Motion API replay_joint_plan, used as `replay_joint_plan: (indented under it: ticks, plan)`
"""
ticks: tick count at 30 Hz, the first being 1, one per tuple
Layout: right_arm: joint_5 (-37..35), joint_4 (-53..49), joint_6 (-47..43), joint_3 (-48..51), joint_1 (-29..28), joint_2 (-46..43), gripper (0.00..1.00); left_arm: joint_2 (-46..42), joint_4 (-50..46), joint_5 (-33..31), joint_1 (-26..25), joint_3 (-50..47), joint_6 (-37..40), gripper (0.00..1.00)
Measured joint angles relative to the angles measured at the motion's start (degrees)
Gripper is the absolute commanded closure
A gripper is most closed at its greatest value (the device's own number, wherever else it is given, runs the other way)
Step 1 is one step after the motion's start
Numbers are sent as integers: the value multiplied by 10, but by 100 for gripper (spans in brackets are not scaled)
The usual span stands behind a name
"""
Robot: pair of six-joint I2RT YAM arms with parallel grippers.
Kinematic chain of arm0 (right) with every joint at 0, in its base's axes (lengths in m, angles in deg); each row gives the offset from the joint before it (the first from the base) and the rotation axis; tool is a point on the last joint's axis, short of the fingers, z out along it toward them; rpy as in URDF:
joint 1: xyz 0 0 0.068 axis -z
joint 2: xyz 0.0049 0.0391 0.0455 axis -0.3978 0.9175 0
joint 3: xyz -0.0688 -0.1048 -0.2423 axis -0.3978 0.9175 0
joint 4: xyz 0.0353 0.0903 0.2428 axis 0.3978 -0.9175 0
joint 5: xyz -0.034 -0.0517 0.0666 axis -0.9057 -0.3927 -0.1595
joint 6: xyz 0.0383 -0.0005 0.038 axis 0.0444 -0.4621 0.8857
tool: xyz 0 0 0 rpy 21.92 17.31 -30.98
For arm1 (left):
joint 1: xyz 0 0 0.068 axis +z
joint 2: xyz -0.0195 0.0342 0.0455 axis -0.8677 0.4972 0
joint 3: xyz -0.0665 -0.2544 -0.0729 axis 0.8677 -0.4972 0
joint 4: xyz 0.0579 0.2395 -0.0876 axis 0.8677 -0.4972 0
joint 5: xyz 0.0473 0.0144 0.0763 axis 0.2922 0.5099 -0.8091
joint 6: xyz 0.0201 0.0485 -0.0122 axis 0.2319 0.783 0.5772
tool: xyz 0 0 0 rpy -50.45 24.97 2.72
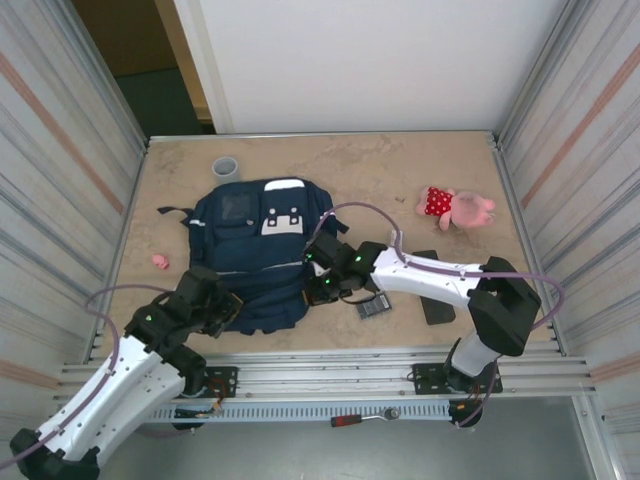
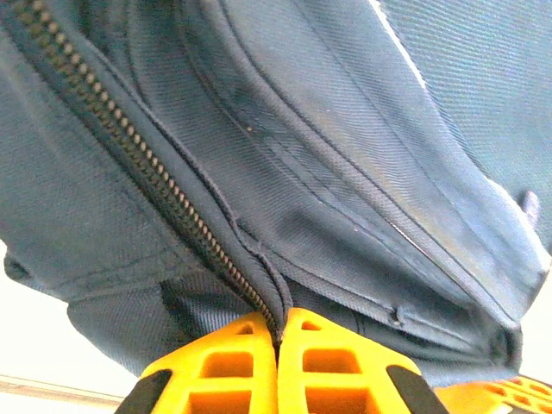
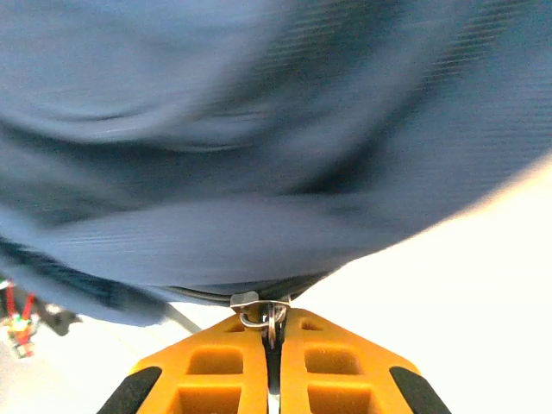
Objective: Pack books, pencil case, and school supplies into a backpack
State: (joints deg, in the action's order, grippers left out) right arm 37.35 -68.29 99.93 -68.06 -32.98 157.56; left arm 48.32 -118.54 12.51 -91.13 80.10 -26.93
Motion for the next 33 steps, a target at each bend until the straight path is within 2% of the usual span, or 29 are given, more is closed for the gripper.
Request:
replay_joint_plan:
  ticks: [3, 8, 11, 14, 16, 22, 29, 33]
  plan:
    - [-7, -15, -15, 4, 27, -1, 100, 5, -32, -3, 16, 9, 32, 100]
    - [-8, -19, -35, 3, 28, -1, 100, 28, -58, -10, 17, 40, 83, 98]
    - [-8, -16, -45, 3, 25, -1, 100, 47, -69, -15, 17, 60, 123, 65]
    - [-8, -13, -47, 3, 25, -2, 100, 54, -70, -32, 11, 89, 162, 51]
    - [-8, -10, -49, 3, 25, -2, 100, 55, -54, -39, 2, 105, 202, 47]
    - [-3, 17, -60, 23, 28, -28, 100, 42, 46, -6, -3, 110, 386, 45]
    - [10, 49, -61, 35, 32, -49, 100, 50, 158, 45, -48, 90, 675, 33]
    - [16, 57, -60, 38, 32, -49, 100, 73, 194, 75, -67, 81, 814, 25]
